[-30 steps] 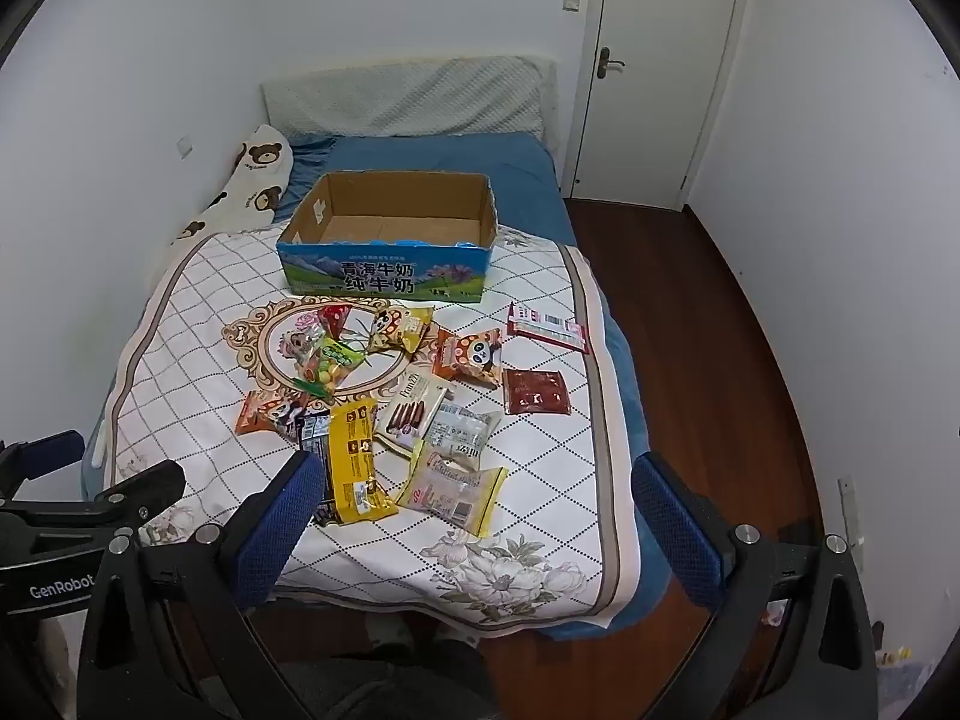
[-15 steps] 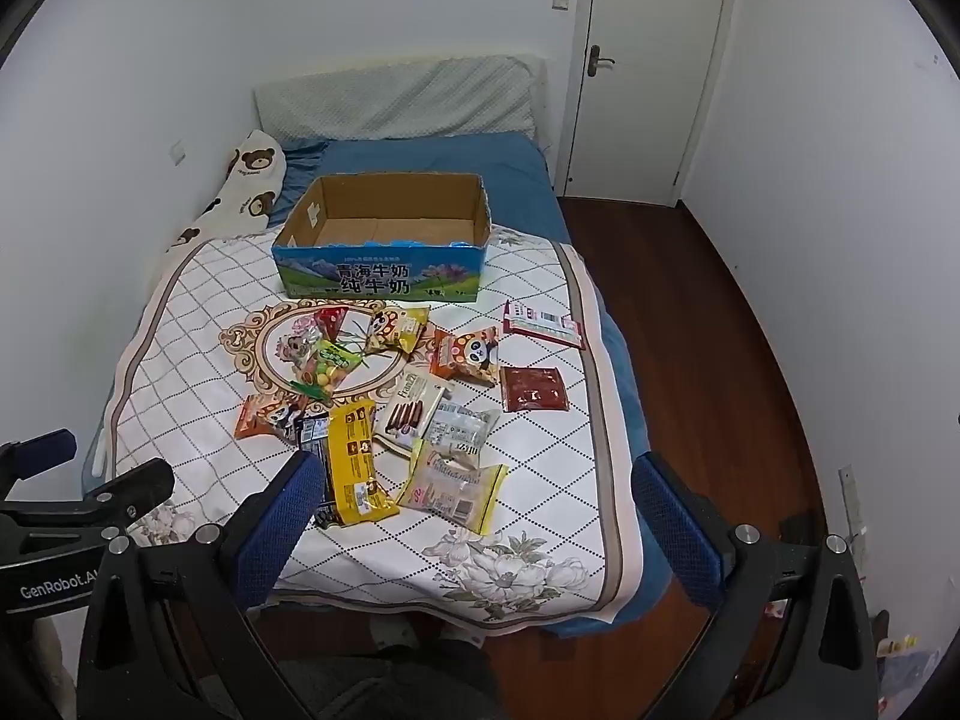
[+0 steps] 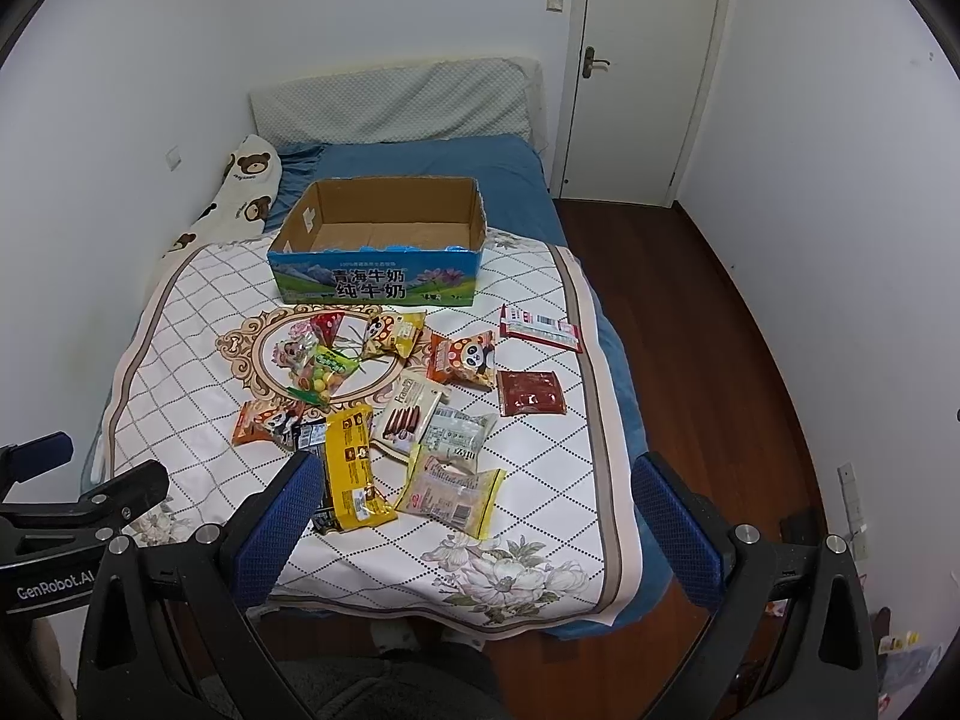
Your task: Organize snacks
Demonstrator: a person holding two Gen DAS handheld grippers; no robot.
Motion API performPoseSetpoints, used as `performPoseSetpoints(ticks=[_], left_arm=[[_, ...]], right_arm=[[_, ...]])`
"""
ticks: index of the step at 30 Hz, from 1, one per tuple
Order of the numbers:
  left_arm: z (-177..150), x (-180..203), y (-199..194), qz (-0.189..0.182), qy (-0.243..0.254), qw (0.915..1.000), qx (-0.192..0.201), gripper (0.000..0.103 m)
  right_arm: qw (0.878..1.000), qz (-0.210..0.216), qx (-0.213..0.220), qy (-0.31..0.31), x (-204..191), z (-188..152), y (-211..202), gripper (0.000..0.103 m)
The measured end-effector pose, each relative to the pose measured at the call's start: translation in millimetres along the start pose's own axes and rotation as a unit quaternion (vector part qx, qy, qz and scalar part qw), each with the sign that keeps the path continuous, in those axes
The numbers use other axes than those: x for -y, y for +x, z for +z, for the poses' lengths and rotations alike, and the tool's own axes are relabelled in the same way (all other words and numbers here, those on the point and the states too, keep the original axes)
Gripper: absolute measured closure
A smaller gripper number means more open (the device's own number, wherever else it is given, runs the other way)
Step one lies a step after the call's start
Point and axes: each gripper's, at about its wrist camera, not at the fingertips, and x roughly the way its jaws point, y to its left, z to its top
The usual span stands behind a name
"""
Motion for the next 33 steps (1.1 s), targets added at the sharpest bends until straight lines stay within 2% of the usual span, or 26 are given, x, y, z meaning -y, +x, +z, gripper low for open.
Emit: performPoseSetpoints(ticks=[33], left_arm=[[1.2,-5.7,0.9,0.000,-0.004,1.0000,0.007,0.000]], right_arm=[[1.000,-0.002,0.010,0.001,-3.3,7.0,-3.7,0.000]])
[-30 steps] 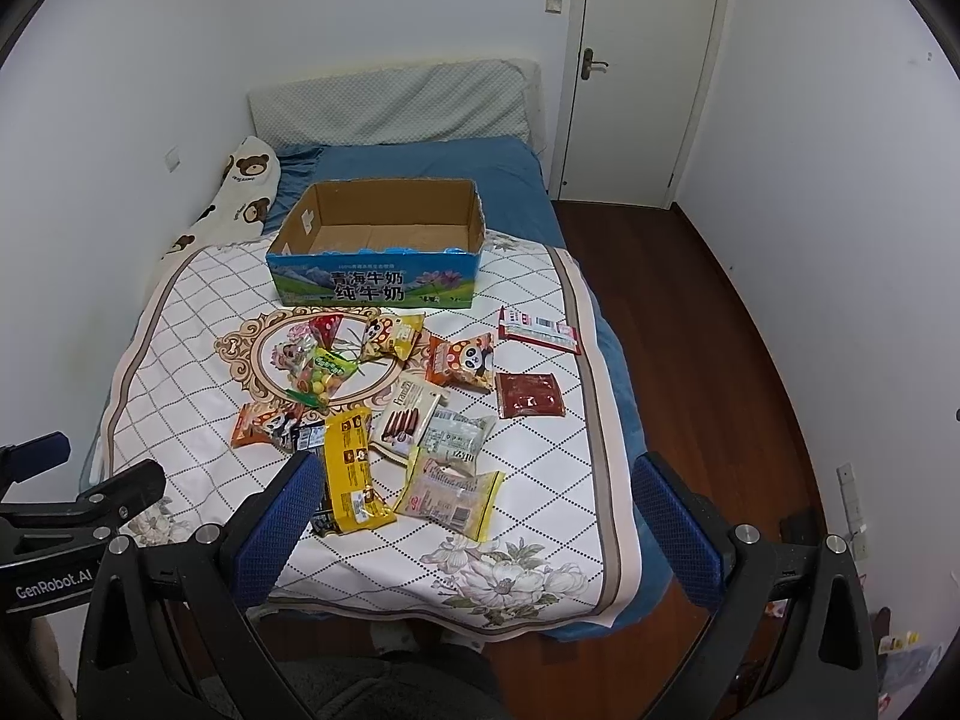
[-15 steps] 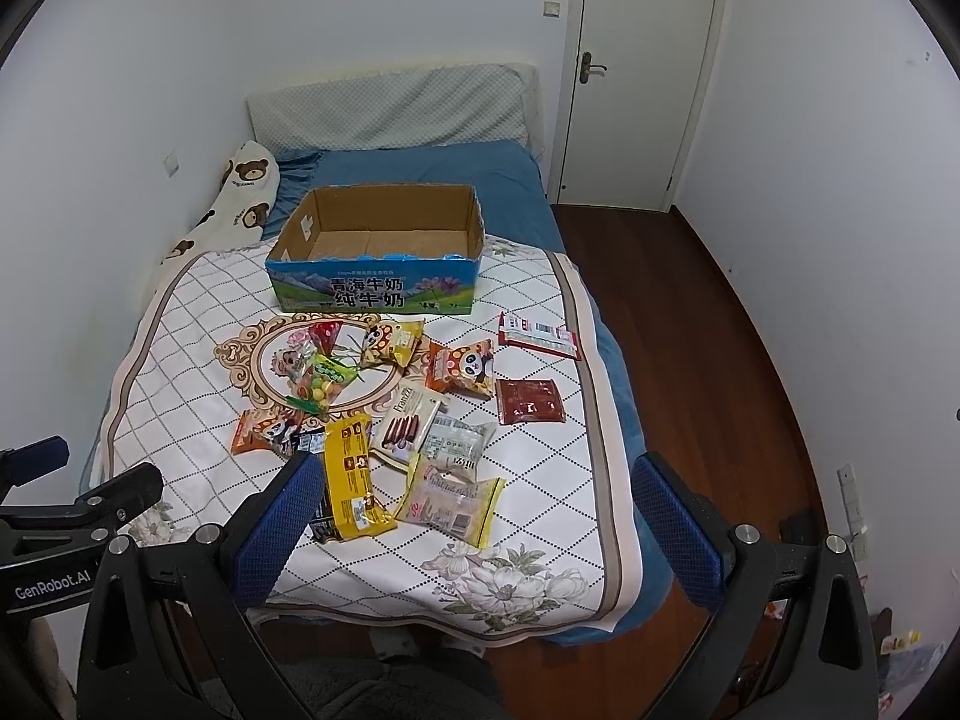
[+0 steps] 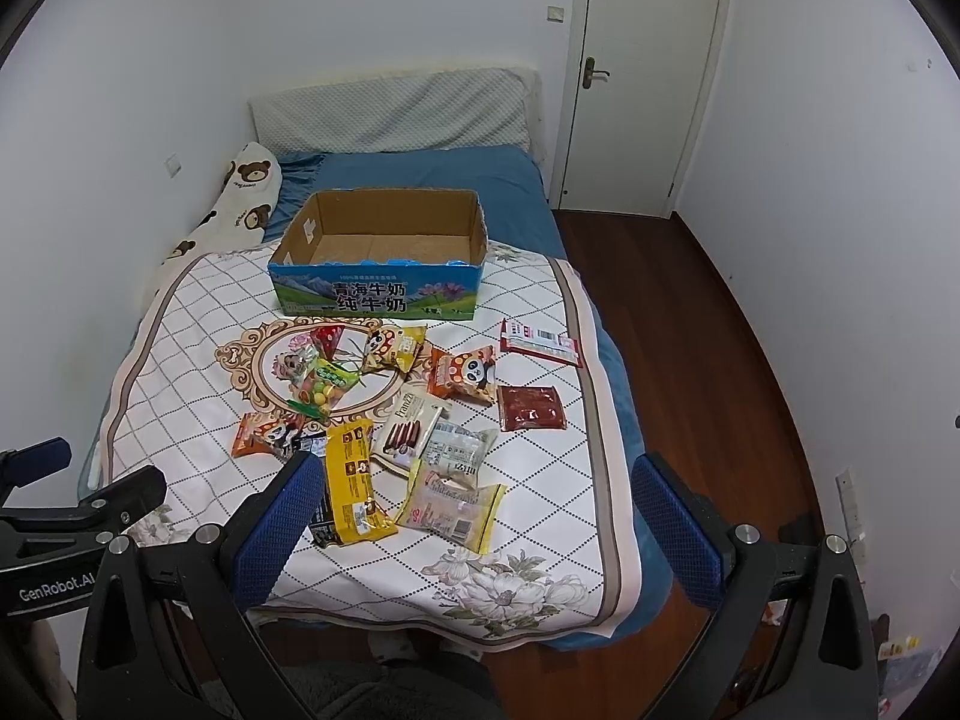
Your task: Organize snacks
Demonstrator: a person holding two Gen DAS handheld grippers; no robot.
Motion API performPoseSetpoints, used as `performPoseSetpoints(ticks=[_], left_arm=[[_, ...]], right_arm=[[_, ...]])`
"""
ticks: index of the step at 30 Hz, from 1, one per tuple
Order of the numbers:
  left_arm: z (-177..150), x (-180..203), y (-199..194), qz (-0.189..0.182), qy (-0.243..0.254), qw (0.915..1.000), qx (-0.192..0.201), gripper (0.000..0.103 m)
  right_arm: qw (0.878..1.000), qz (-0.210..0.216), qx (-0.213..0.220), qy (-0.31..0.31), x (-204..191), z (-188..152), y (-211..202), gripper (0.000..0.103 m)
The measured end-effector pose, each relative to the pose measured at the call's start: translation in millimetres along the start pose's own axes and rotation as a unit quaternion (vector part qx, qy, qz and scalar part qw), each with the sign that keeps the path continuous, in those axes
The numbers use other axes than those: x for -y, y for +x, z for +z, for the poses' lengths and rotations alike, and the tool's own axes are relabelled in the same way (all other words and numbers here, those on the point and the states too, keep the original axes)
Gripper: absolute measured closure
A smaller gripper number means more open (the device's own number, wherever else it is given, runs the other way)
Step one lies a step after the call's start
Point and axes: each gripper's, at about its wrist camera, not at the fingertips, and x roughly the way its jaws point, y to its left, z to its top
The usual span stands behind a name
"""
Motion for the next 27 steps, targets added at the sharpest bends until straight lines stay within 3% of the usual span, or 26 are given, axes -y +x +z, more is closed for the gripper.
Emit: performPoseSetpoints(ticks=[27], left_arm=[[10.3,-5.6,3.3,-0.001,0.001,1.0000,0.000,0.000]], right_arm=[[1.000,0.005,0.008,0.005,-6.1,9.1,-1.6,0.000]])
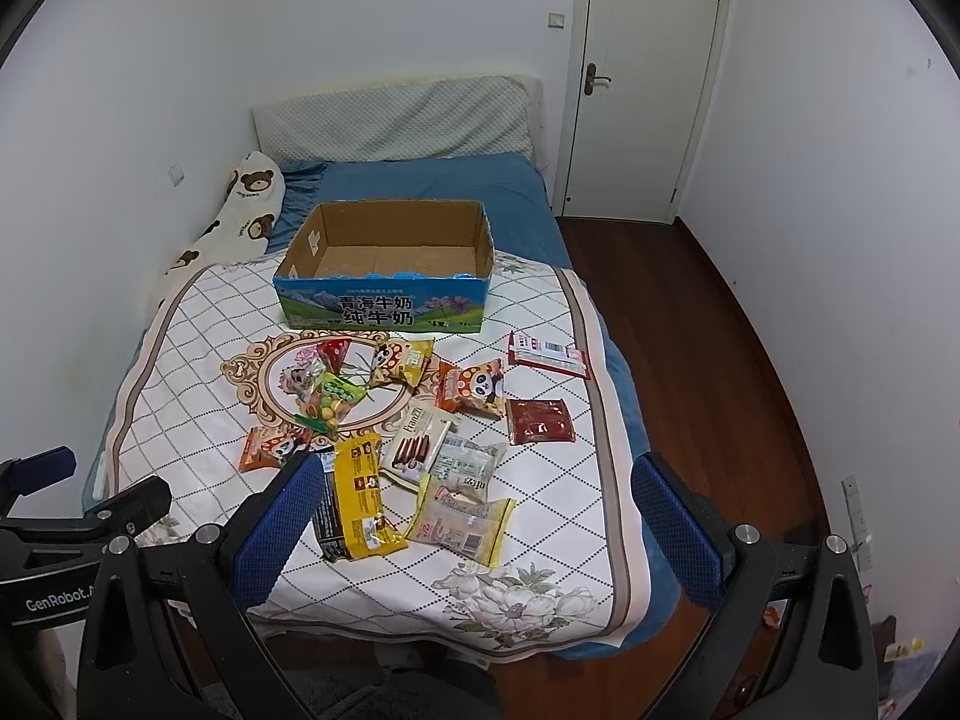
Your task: Organize snacks
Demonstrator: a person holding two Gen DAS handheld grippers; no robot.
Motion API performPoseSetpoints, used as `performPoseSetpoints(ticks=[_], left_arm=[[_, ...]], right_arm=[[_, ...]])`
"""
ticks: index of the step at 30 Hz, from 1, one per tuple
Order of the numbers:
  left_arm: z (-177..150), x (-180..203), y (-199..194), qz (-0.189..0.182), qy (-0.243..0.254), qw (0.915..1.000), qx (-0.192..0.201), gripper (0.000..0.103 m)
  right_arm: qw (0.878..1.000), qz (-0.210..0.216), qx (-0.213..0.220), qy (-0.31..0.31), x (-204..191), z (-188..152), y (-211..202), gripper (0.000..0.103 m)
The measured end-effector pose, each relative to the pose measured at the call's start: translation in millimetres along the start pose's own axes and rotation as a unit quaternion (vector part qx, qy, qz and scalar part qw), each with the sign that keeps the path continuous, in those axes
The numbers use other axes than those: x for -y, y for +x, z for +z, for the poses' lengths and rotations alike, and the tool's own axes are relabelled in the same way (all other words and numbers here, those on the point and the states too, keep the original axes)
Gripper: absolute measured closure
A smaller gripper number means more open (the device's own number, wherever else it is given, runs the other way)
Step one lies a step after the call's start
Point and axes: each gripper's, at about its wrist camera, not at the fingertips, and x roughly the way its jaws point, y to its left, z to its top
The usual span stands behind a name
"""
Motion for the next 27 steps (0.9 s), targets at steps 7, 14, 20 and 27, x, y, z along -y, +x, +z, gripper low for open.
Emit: performPoseSetpoints(ticks=[7,14,20,27], left_arm=[[2.2,-8.4,18.6,-0.007,-0.012,0.9999,-0.011,0.000],[10.4,-18.5,123.5,-0.024,-0.051,0.9924,-0.110,0.000],[-1.8,-12.0,243.0,-0.088,-0.093,0.9630,-0.237,0.001],[-16.2,4.2,333.3,-0.107,-0.111,0.9339,-0.323,0.001]], right_arm=[[1.000,0.000,-0.016,0.008,0.7,-3.2,19.6,0.000],[0.994,0.016,-0.092,0.049,13.2,-21.2,98.9,0.000],[0.984,0.020,-0.156,0.086,32.5,-47.1,185.1,0.000],[0.961,0.040,-0.237,0.139,51.7,-73.3,279.4,0.000]])
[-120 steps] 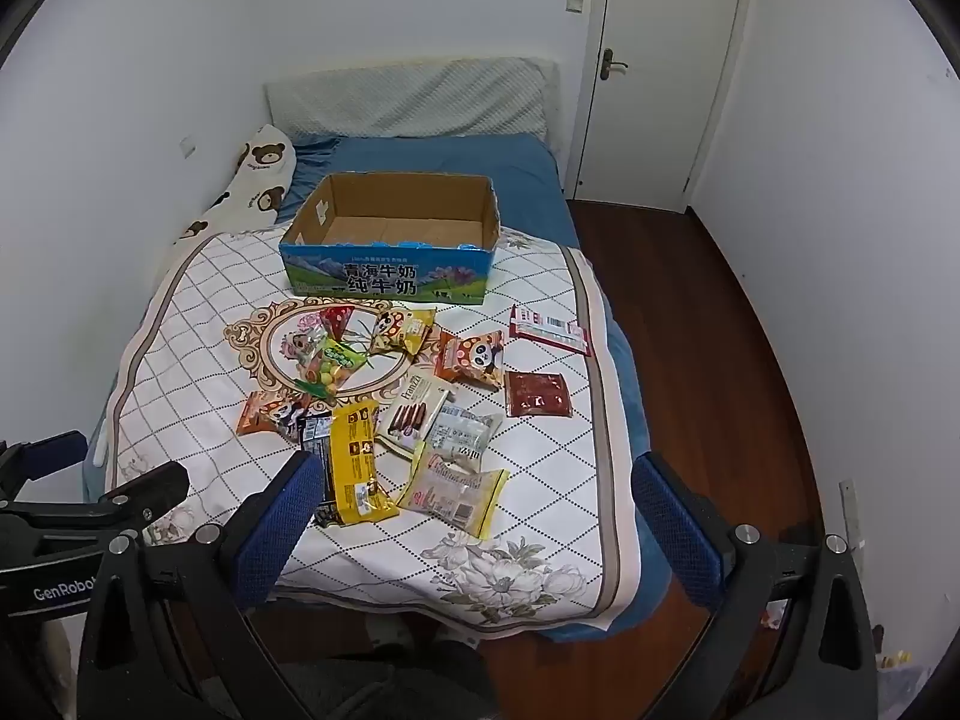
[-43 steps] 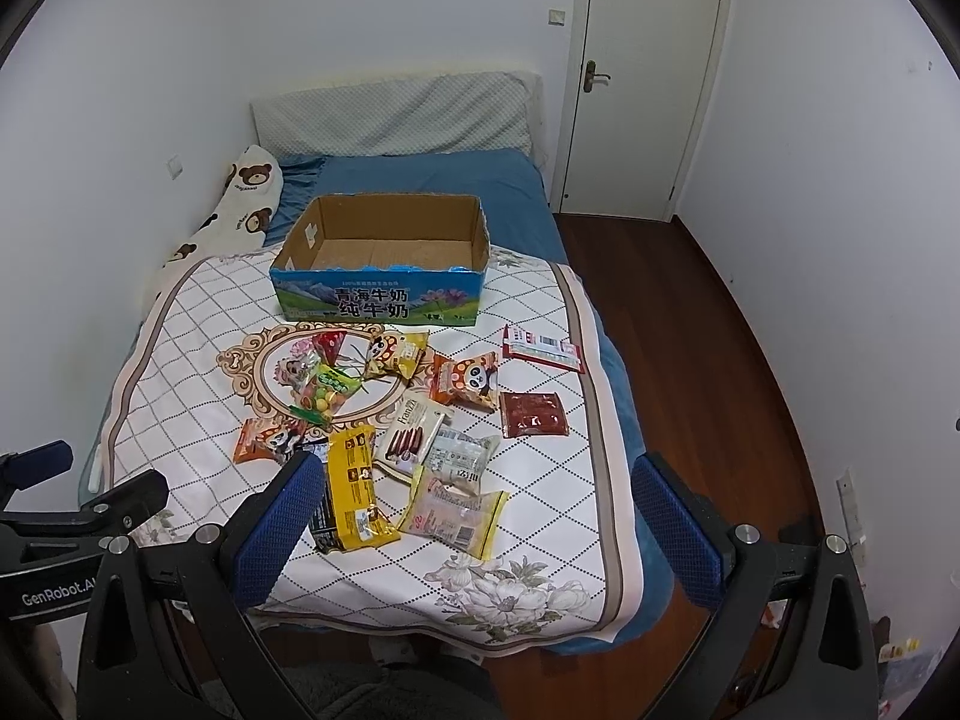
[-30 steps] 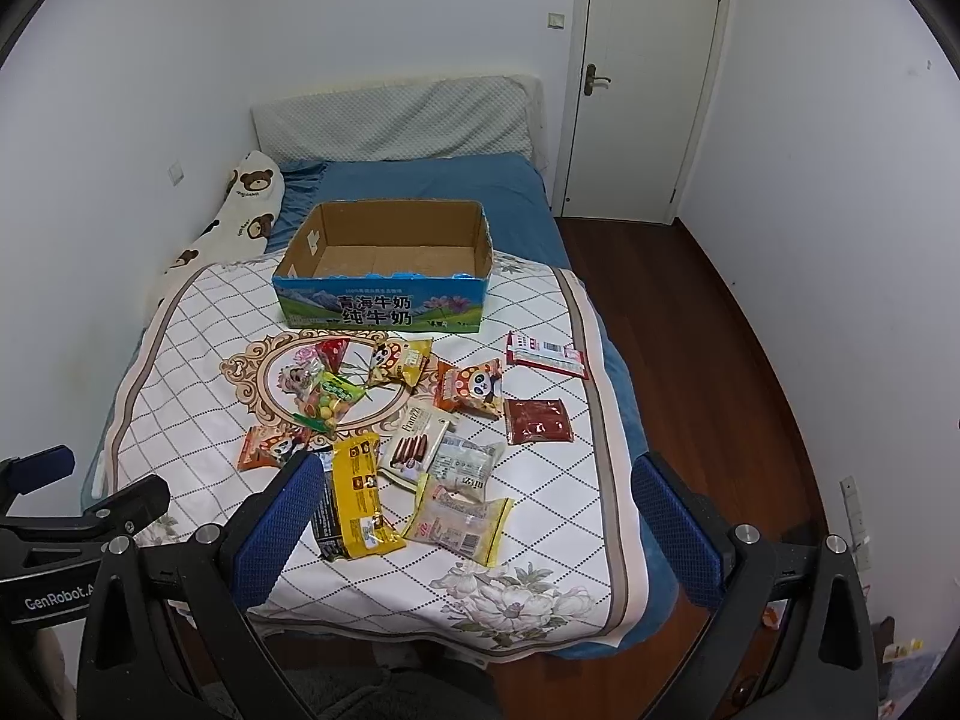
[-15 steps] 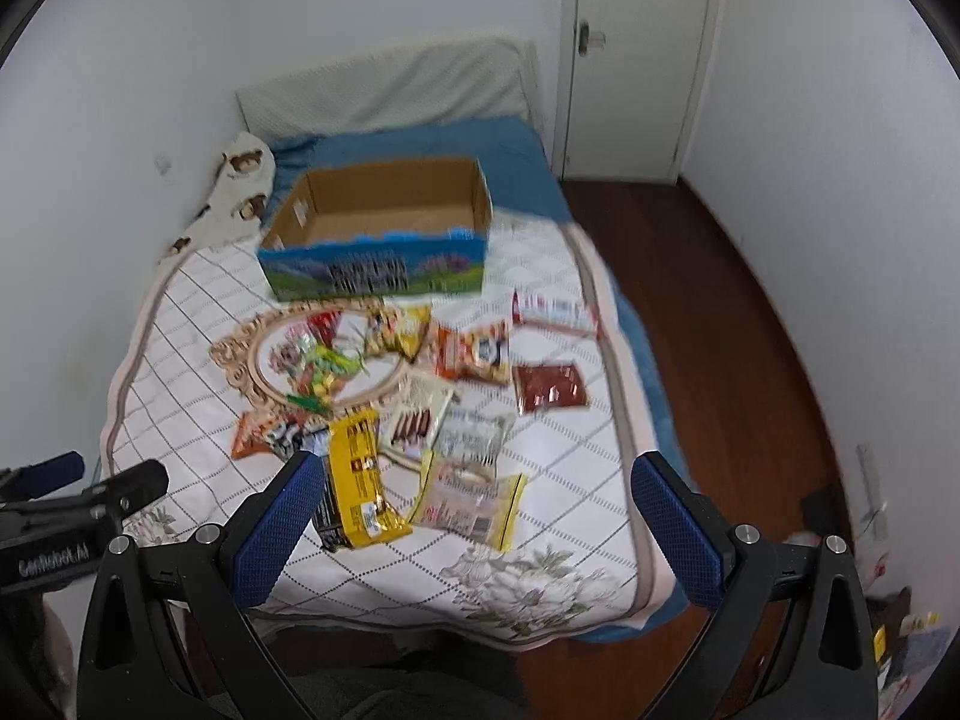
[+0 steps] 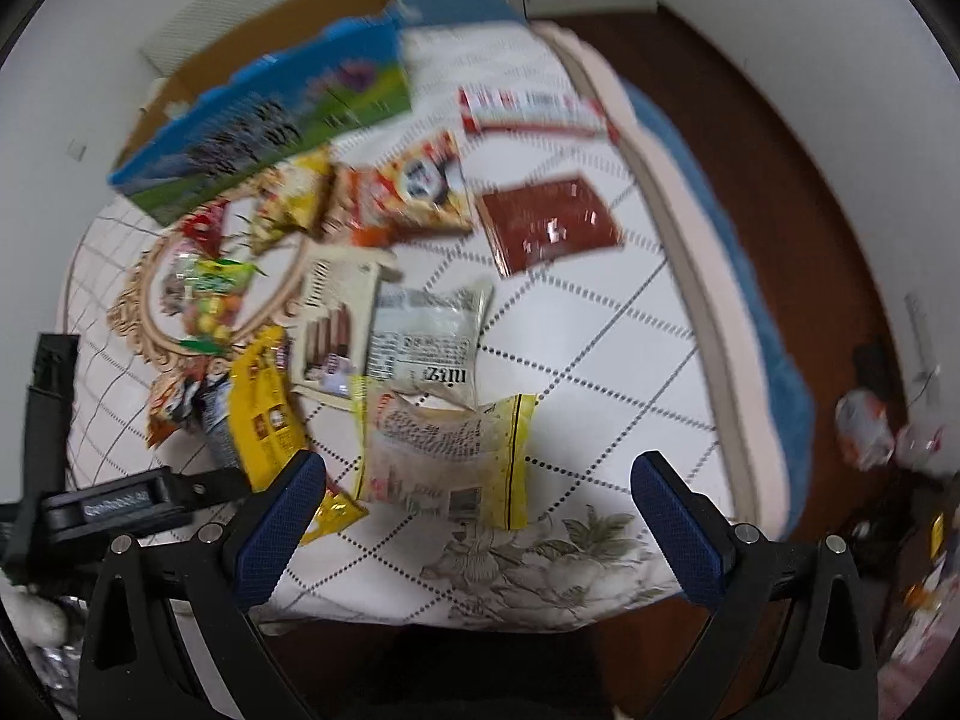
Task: Organize snacks
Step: 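Grasp the black-and-yellow bag with left tool while right tool grasps the clear bread bag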
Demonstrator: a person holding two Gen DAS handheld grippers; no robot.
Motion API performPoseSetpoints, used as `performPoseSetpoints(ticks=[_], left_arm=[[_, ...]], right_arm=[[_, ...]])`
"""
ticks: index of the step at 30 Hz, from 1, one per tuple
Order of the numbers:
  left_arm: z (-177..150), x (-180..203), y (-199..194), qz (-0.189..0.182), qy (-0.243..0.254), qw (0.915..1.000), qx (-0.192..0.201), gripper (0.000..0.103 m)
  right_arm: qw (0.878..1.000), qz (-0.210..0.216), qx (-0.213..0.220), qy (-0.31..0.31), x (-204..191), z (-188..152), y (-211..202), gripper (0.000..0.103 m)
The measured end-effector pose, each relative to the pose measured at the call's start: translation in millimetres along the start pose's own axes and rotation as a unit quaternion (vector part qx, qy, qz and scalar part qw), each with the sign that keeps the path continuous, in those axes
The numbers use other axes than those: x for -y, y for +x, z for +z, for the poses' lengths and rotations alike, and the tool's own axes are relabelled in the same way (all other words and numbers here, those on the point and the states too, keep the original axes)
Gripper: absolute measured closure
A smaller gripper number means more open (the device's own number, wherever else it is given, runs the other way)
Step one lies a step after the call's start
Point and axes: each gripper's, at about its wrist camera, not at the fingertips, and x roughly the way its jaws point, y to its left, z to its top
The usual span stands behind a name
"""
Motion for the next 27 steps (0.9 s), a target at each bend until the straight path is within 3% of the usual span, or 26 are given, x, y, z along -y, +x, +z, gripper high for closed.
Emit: performPoseSetpoints(ticks=[5,8,10,13,16,20,22,23,24,25,27], left_arm=[[12.4,7.8,26.2,0.036,0.012,0.9992,0.009,0.001],[9.0,15.7,30.6,0.066,0.039,0.9966,0.030,0.010],[2.7,21.5,30.5,0.086,0.063,0.9934,0.042,0.014],[-11.1,25.8,28.3,0.106,0.093,0.9883,0.057,0.015],[-26.3,23.4,29.4,0.124,0.105,0.9846,0.064,0.015],[-47.0,15.0,27.7,0.139,0.114,0.9811,0.071,0.015],[-56.3,12.9,26.9,0.142,0.117,0.9802,0.072,0.014],[-59.9,12.4,26.8,0.142,0.117,0.9803,0.072,0.013],[-59.2,9.5,28.3,0.142,0.116,0.9804,0.072,0.013],[-61.6,8.5,29.1,0.141,0.115,0.9809,0.070,0.013],[-61.9,2.9,32.5,0.140,0.113,0.9813,0.068,0.013]], right_arm=[[0.999,0.001,-0.023,-0.039,-10.7,6.9,24.7,0.000],[0.992,-0.004,-0.031,-0.121,-29.0,5.1,30.1,0.000],[0.980,-0.019,-0.034,-0.194,-44.1,1.0,31.7,0.000],[0.949,-0.051,-0.039,-0.308,-71.1,-8.4,39.7,0.000],[0.907,-0.081,-0.046,-0.410,-94.4,-22.0,54.5,0.000],[0.864,-0.090,-0.082,-0.488,-113.7,-34.5,82.5,0.000],[0.851,-0.095,-0.105,-0.505,-118.7,-41.4,96.8,0.006],[0.848,-0.094,-0.121,-0.508,-120.3,-43.5,105.3,0.011],[0.849,-0.087,-0.135,-0.503,-120.3,-43.9,111.5,0.026],[0.854,-0.081,-0.147,-0.493,-119.5,-43.6,115.8,0.031],[0.877,-0.069,-0.146,-0.454,-114.0,-37.1,116.6,0.033]])
